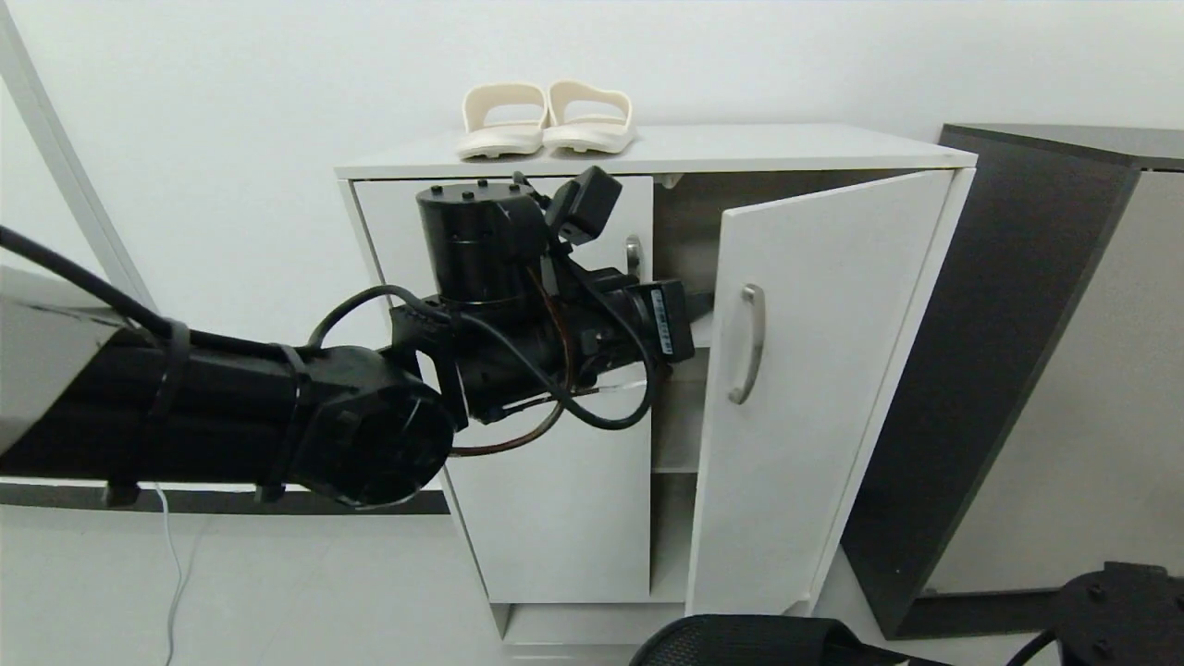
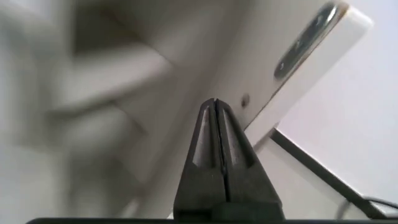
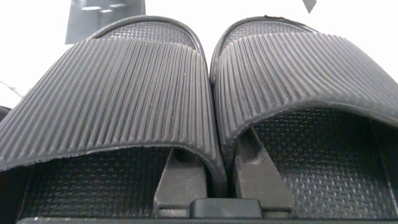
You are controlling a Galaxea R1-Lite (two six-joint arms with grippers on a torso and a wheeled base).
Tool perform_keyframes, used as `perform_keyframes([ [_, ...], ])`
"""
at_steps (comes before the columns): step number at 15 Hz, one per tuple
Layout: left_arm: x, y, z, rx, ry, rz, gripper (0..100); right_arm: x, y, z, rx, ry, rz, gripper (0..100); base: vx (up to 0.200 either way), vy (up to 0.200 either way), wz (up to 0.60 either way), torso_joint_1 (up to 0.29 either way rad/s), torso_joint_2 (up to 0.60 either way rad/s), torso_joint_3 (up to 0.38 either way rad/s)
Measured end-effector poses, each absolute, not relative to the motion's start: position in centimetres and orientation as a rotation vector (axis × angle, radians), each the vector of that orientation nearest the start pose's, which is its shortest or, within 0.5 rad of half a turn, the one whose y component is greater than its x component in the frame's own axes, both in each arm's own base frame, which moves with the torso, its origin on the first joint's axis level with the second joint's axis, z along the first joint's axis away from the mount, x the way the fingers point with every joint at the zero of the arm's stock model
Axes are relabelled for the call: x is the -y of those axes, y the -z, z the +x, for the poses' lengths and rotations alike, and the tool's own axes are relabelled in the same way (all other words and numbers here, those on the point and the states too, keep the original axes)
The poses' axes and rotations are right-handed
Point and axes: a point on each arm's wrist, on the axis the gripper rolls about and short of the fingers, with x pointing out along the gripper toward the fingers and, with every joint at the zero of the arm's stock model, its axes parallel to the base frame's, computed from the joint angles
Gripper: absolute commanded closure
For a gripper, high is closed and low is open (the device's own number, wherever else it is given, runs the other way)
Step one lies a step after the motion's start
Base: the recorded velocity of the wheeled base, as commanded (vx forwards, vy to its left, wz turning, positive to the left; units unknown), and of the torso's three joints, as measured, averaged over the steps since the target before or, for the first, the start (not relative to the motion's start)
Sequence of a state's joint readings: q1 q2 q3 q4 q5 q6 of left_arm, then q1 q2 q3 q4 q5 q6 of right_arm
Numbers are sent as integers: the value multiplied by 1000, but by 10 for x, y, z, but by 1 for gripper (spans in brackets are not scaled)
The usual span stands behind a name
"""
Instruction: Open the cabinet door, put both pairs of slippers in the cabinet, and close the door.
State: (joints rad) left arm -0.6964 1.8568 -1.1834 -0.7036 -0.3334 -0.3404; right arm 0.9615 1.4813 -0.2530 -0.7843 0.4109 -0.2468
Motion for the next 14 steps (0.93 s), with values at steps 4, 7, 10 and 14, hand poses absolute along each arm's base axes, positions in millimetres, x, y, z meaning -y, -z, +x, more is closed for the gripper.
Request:
perform_keyframes([
  [4, 258, -244, 238, -94, 1155, -324, 100, -166, -115, 95, -294, -1444, -342, 100, -50, 0, 0, 1, 2, 2],
  [7, 250, -239, 238, -83, 1128, -327, 100, -167, -115, 96, -293, -1440, -339, 100, 0, 0, 0, 0, 0, 0],
  [10, 223, -233, 249, -88, 1042, -324, 100, -168, -116, 100, -291, -1414, -337, 100, 0, 0, 0, 0, 0, 0],
  [14, 171, -234, 245, -87, 914, -323, 100, -168, -126, 131, -334, -1218, -217, 100, 0, 0, 0, 0, 0, 0],
])
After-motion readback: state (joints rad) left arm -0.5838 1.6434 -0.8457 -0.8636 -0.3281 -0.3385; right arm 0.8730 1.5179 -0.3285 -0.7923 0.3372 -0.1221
